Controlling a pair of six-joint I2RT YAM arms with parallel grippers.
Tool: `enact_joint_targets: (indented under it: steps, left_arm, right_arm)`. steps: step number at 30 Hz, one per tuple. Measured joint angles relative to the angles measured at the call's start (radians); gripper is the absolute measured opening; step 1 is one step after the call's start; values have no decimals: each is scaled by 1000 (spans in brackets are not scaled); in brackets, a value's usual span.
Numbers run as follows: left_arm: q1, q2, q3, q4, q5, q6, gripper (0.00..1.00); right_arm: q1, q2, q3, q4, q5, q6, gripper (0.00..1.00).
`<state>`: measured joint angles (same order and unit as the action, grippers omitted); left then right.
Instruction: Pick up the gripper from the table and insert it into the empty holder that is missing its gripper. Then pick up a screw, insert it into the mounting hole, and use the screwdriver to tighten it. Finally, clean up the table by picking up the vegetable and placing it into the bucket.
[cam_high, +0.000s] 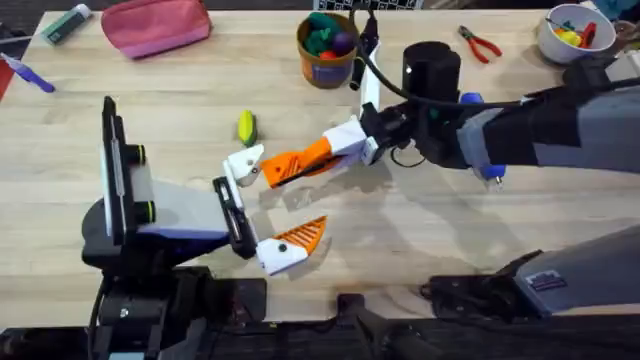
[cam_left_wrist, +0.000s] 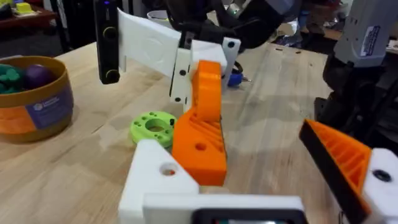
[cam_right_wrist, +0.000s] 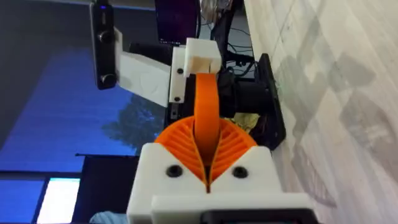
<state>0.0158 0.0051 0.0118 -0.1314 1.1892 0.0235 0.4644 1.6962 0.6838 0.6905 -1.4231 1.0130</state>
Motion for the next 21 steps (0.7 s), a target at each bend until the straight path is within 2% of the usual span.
enact_joint_targets:
  steps: [21]
  left_arm:
    - [0,0,0,0,0,0,986]
  right_arm:
    - [11,1,0,42,-22,13,11]
